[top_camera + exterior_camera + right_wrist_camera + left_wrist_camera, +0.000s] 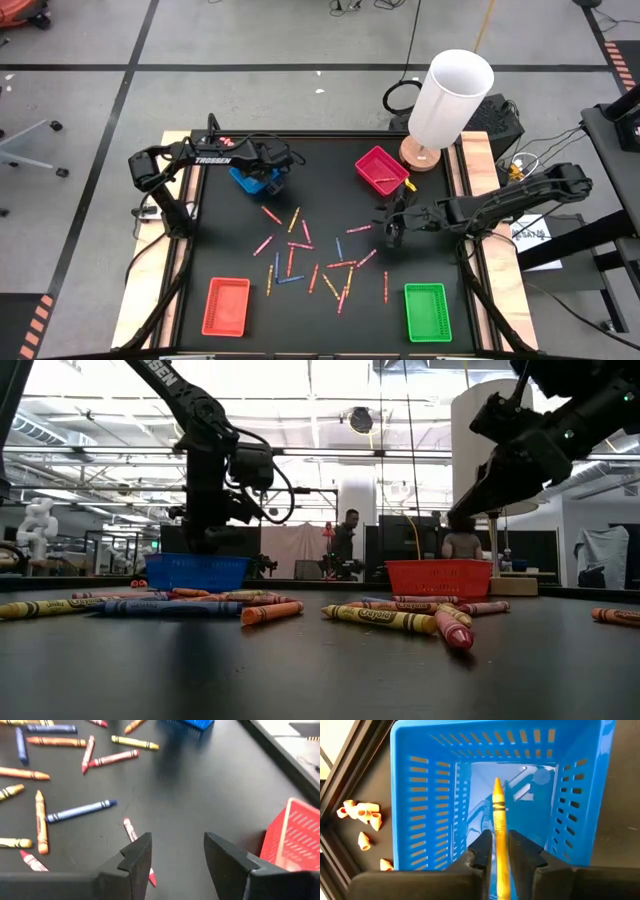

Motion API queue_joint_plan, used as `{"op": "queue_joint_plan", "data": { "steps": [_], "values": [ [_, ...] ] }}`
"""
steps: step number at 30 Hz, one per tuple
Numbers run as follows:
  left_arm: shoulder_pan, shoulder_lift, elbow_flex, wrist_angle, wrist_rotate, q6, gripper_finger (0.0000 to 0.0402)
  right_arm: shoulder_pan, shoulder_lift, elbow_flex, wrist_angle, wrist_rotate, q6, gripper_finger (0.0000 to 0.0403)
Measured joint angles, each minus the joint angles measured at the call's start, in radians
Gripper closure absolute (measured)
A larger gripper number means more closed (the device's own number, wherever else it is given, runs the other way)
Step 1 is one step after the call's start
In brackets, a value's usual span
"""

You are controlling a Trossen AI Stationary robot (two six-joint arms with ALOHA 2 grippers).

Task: Sort crayons
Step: Put the yellow crayon into the blue bin

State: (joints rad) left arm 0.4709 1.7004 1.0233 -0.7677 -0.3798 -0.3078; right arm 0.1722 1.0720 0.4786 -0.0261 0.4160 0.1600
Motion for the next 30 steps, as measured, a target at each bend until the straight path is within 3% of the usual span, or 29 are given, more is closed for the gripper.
{"op": "queue_joint_plan", "data": {
  "steps": [8, 17, 25, 30],
  "values": [
    [-0.007, 0.0, 0.0, -0.003, 0.0, -0.002, 0.029, 0.0, 0.102, 0.0, 0.024, -0.003, 0.04, 0.0236],
    [-0.091, -0.116, 0.01, -0.008, -0.028, -0.053, 0.0283, 0.0, 0.116, 0.0, 0.086, -0.055, 0.021, 0.0236],
    [-0.244, -0.317, 0.011, 0.01, -0.124, -0.179, 0.0283, 0.0, 0.115, 0.0, 0.125, -0.082, 0.019, 0.0236],
    [-0.388, -0.349, 0.011, 0.068, -0.191, -0.209, 0.0283, 0.0, 0.116, 0.0, 0.166, -0.109, 0.012, 0.0236]
  ]
}}
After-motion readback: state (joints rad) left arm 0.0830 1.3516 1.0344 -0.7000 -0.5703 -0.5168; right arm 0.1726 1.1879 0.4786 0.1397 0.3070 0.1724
